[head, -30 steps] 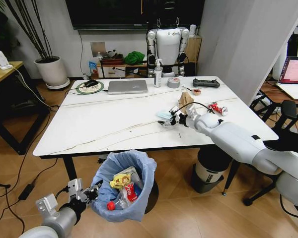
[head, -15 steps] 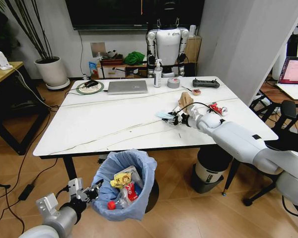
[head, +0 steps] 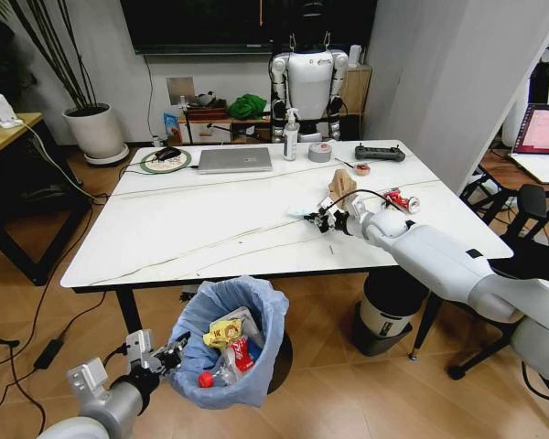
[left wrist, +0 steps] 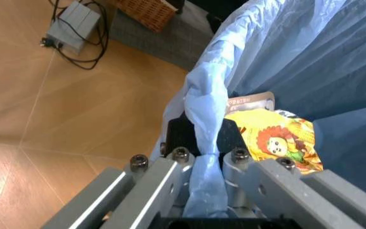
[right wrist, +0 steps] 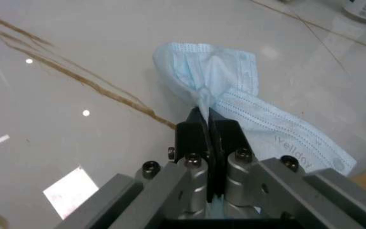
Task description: Pick up the trash bin and place the trash from the table into it.
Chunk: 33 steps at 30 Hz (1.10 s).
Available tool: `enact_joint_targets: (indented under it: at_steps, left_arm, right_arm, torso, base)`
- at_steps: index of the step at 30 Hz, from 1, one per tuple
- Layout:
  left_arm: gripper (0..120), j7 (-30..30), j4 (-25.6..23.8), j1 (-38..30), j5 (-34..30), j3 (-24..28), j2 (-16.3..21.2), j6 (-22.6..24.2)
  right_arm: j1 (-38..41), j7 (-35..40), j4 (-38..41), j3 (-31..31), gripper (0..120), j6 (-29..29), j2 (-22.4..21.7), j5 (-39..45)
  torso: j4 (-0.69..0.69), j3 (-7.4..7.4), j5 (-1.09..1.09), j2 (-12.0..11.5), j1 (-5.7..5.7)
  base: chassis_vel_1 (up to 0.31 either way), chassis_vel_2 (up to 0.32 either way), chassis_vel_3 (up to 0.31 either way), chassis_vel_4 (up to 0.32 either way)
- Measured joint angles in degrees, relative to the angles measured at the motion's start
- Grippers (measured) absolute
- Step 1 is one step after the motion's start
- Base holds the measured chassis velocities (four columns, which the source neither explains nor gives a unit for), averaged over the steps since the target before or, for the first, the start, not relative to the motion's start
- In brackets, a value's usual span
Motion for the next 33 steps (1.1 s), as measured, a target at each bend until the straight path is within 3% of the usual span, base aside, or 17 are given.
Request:
enact_joint_targets:
  at_steps: [9,12,20,25,33]
  left_arm:
    - [0,0.0,-0.2,0.3,0.0,-0.2,0.0,0.0]
    - [0,0.0,-0.3,0.6,0.0,-0.2,0.0,0.0]
    - [0,0.0,-0.6,0.7,0.0,-0.2,0.1,0.0]
    - [0,-0.1,-0.6,0.1,-0.3,-0.1,0.7,0.0]
    - [0,-0.2,-1.0,0.1,-0.5,-0.6,0.6,0.0]
  right_arm:
    - [1.2,-2.7,1.6,-0.7,0,5.0,5.2,6.5]
    - [1.5,-5.0,3.5,-0.7,0,6.2,4.9,8.7]
    - [1.7,-9.2,19.6,-1.1,0,7.2,-2.8,14.8]
    - [0.8,-11.8,35.6,-2.9,0,7.8,-7.8,19.7]
    - [-1.5,-16.1,41.8,-6.7,0,10.0,-10.0,19.0]
  torso:
    - [0.03,-0.01,-0.01,0.0,0.0]
    - [0.05,-0.01,0.0,0.0,0.0]
    - [-0.01,-0.02,0.01,0.0,-0.02]
    - [0.02,-0.03,-0.01,0.0,-0.03]
    - [0.02,-0.02,0.02,0.0,-0.02]
  base:
    - [0.0,0.0,0.0,0.0]
    - [0.0,0.0,0.0,0.0]
    - [0.0,0.0,0.0,0.0]
    - [0.0,0.0,0.0,0.0]
    - [0.0,0.0,0.0,0.0]
